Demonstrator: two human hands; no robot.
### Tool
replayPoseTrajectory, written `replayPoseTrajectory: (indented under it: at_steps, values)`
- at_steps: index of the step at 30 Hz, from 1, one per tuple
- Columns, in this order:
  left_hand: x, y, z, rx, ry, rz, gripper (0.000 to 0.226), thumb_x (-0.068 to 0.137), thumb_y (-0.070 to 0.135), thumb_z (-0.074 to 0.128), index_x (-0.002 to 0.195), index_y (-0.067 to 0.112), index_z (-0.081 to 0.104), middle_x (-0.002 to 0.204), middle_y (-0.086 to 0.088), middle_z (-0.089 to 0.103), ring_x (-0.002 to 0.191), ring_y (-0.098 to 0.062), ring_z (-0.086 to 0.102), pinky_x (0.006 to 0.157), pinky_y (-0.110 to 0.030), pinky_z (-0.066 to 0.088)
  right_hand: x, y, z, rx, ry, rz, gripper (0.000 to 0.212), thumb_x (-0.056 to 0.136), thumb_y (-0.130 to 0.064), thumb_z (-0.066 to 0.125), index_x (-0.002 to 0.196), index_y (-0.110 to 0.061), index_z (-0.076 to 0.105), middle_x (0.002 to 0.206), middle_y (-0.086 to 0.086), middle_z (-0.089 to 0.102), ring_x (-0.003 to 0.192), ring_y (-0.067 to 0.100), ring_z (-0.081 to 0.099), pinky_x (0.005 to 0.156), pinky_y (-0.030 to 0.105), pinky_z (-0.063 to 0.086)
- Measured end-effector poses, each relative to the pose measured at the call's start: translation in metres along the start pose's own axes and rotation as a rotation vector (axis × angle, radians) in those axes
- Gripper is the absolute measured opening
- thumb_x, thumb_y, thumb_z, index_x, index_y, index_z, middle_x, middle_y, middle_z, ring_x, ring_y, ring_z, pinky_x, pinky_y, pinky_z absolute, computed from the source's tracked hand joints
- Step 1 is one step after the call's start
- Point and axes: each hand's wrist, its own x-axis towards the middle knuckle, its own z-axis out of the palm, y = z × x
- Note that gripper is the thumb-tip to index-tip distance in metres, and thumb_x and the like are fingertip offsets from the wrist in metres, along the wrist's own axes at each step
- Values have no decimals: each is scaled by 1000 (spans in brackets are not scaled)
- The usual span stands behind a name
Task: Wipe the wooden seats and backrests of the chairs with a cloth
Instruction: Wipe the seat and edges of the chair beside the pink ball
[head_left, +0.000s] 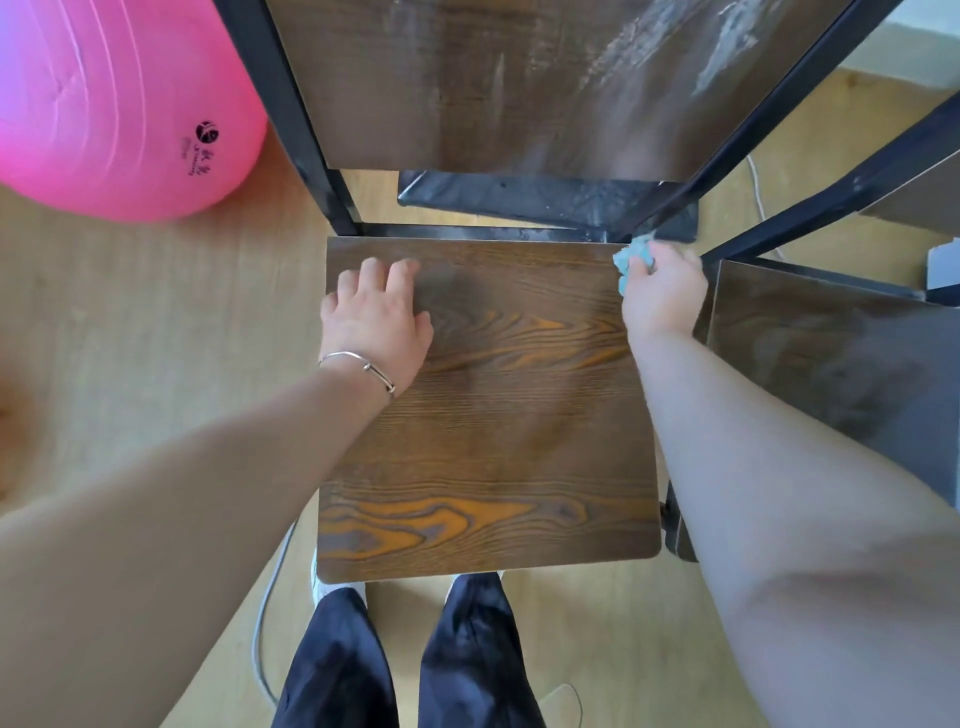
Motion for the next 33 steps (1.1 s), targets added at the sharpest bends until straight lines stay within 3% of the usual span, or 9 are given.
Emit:
replayPoseTrajectory:
  at_steps: [5,15,19,24,28,33]
  values:
    - [10,1,-1,1,-9,26,50,96,37,43,142,25,29,134,-9,39,120,-32,37,99,-44,35,-23,-34,26,6,23,43,30,99,-26,49,120,-9,61,129,10,54,110,28,57,91,33,45]
    - [-9,-76,-10,47,-16,-88,50,94,35,45,141,24,32,135,-7,40,121,-33,36,98,-45,34,-94,-154,85,107,-258,-406,29,98,-22,55,125,-15,62,128,3,55,111,21,58,97,27,46]
    - [-15,-110,-14,38,6,-142,51,93,34,46,141,25,32,136,-6,40,123,-33,36,98,-45,34,-121,-193,102,110,-327,-536,20,96,-19,56,113,-12,65,122,3,57,103,23,60,90,32,50]
    - [-29,-140,-13,8,19,-198,51,93,34,46,141,24,34,136,-7,40,121,-33,36,97,-45,33,-130,-192,104,61,-287,-591,16,96,-17,56,108,-9,62,117,7,57,98,27,60,84,40,53]
    - [-42,-146,-7,0,3,-208,51,93,34,46,142,24,34,136,-7,40,122,-33,36,98,-45,33,-147,-189,106,11,-327,-748,18,97,-19,54,110,-9,62,114,7,57,96,27,60,81,39,54]
    - [-60,-140,-5,-10,-30,-173,52,93,36,47,142,25,34,136,-5,41,123,-32,36,98,-44,33,-184,-162,97,1,-439,-792,12,94,-18,57,104,-14,62,112,3,57,91,27,62,76,38,55]
